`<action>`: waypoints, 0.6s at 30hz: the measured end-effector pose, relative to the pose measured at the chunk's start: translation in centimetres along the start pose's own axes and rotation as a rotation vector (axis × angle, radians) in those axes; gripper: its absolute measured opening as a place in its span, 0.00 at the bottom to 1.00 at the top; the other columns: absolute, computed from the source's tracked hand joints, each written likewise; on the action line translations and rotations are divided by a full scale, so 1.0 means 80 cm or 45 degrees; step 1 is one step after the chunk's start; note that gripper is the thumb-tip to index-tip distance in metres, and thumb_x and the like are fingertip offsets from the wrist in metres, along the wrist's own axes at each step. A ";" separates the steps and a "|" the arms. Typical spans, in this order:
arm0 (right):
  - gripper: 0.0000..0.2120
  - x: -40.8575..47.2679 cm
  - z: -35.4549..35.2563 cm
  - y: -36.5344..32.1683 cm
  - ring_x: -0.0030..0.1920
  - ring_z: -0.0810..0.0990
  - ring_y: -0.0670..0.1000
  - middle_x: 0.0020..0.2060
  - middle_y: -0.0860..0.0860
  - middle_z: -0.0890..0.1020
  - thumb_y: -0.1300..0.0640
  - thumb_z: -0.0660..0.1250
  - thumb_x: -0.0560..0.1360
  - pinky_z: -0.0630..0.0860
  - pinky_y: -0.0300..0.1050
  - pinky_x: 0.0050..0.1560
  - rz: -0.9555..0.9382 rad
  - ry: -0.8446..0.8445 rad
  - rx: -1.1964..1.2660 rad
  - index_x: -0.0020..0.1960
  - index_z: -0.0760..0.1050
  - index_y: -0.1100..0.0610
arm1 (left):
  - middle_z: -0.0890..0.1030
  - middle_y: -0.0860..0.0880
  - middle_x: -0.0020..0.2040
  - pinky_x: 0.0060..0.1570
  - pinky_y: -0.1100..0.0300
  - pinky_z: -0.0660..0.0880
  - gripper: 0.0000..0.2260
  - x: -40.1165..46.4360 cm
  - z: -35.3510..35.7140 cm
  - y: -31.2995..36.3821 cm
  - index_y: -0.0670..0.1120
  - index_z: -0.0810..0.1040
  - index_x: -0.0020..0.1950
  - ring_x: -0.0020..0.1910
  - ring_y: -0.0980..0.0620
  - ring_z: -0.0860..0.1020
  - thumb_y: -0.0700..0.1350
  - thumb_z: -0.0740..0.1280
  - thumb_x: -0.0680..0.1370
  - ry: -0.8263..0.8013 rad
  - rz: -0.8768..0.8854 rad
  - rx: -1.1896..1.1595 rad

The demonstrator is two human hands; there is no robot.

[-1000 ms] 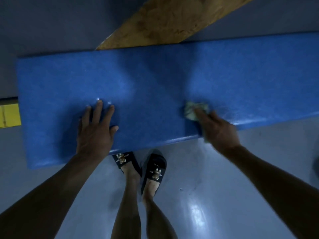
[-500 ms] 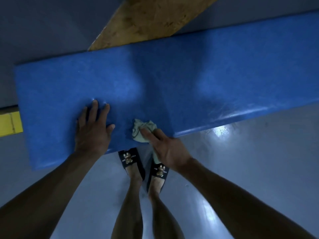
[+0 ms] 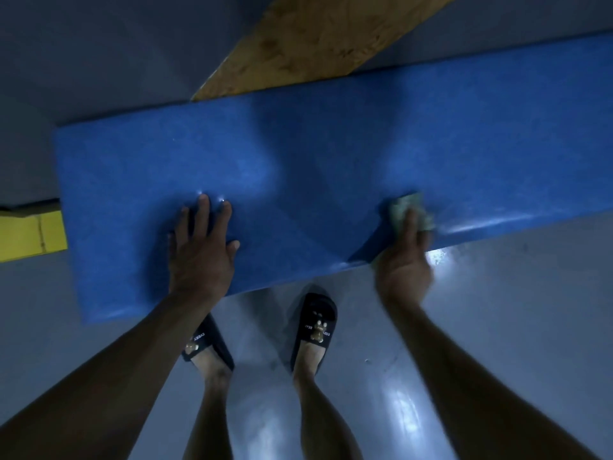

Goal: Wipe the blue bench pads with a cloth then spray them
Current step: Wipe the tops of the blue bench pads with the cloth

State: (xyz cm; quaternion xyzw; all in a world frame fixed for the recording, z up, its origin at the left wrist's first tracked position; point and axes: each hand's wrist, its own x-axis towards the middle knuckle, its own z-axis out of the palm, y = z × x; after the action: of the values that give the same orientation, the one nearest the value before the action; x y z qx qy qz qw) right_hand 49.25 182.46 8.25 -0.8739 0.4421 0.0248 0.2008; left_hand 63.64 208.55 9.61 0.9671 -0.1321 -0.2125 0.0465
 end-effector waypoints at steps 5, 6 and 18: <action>0.32 -0.117 0.067 -0.112 0.39 0.83 0.61 0.66 0.58 0.76 0.57 0.57 0.72 0.78 0.48 0.28 -0.860 -0.322 -0.123 0.77 0.64 0.53 | 0.48 0.52 0.82 0.71 0.36 0.61 0.30 -0.001 -0.010 -0.007 0.56 0.54 0.80 0.78 0.41 0.51 0.53 0.63 0.81 -0.008 0.058 -0.033; 0.31 -0.118 0.066 -0.121 0.36 0.83 0.59 0.62 0.57 0.78 0.56 0.60 0.72 0.77 0.47 0.28 -1.025 -0.358 -0.180 0.76 0.67 0.53 | 0.49 0.53 0.82 0.71 0.37 0.62 0.30 0.000 -0.014 -0.013 0.57 0.54 0.80 0.78 0.42 0.51 0.53 0.63 0.81 -0.015 0.083 -0.049; 0.36 -0.009 -0.003 -0.078 0.58 0.79 0.66 0.76 0.55 0.64 0.60 0.60 0.77 0.76 0.58 0.53 -0.103 -0.108 -0.258 0.81 0.51 0.47 | 0.61 0.46 0.79 0.67 0.35 0.67 0.30 -0.019 -0.018 -0.207 0.53 0.66 0.77 0.72 0.34 0.64 0.46 0.72 0.76 0.229 0.205 0.022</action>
State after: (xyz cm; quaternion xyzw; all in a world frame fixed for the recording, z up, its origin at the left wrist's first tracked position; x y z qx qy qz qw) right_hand 53.67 186.21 10.67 -0.9051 0.3926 0.0981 0.1308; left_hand 66.85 224.92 9.11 0.9688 -0.2066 -0.1192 0.0667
